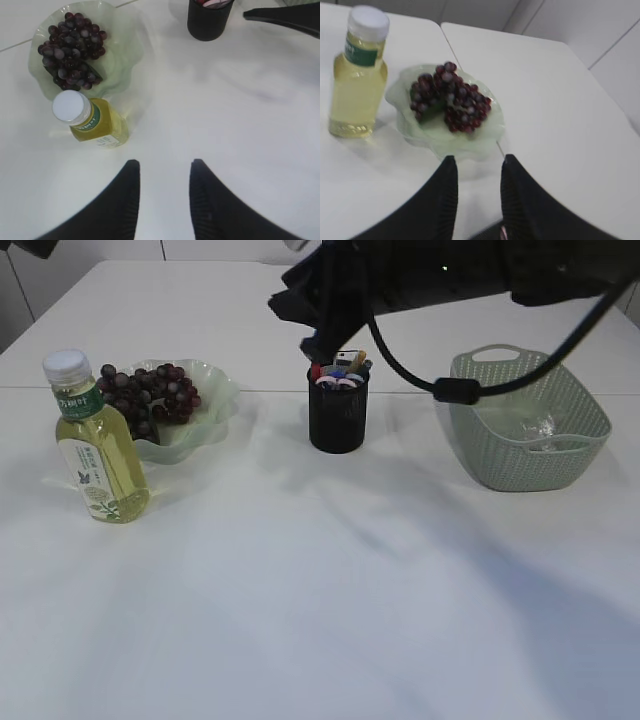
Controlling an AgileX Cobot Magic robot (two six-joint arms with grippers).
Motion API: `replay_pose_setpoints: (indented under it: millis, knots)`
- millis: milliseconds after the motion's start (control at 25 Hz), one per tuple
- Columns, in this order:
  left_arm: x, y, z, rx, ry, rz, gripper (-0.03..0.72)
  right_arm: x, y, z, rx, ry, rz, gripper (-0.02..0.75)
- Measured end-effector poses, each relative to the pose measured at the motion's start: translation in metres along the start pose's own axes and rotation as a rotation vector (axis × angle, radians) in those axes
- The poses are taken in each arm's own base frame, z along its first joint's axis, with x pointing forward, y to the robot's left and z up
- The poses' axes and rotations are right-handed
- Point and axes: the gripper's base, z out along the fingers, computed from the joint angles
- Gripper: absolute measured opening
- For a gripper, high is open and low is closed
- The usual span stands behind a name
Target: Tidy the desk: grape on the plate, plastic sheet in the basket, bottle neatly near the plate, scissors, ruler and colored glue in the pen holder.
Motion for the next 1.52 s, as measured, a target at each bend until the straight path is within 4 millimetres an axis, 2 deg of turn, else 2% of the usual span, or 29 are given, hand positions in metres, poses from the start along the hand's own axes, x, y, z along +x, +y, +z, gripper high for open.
replay_pose_setpoints:
  millis: [280, 440, 640, 800, 960, 1080, 1200, 1360, 1520]
  knots:
    - [0.0, 0.0, 0.0, 0.002, 0.0, 0.004, 0.246, 0.03, 0.009, -0.053, 0.23, 0.236, -0.212, 0.251]
    - [0.0, -0.001, 0.0, 0.008, 0.001, 0.002, 0.246, 0.053, 0.024, -0.081, 0.296, 0.356, -0.213, 0.251]
    - [0.0, -0.001, 0.0, 0.016, 0.002, 0.001, 0.246, 0.071, 0.046, -0.109, 0.292, 0.417, -0.169, 0.251]
    - [0.0, -0.003, 0.0, 0.035, 0.004, -0.004, 0.246, 0.091, 0.057, -0.117, 0.276, 0.531, -0.316, 0.251]
    - [0.001, -0.005, 0.0, 0.056, 0.006, 0.04, 0.246, 0.101, 0.061, -0.121, 0.266, 0.592, -0.394, 0.251]
    - [0.001, -0.006, 0.0, 0.066, 0.006, 0.056, 0.246, 0.108, 0.067, -0.123, 0.248, 0.611, -0.379, 0.251]
    - [0.0, -0.003, 0.0, 0.043, 0.004, 0.067, 0.246, 0.118, 0.072, -0.128, 0.272, 0.665, -0.257, 0.251]
    - [0.0, 0.02, 0.0, -0.015, 0.003, 0.01, 0.246, 0.131, 0.075, -0.137, 0.327, 0.765, -0.175, 0.251]
    - [0.006, 0.057, -0.021, -0.098, -0.042, -0.096, 0.246, 0.134, 0.076, -0.14, 0.343, 0.79, -0.126, 0.251]
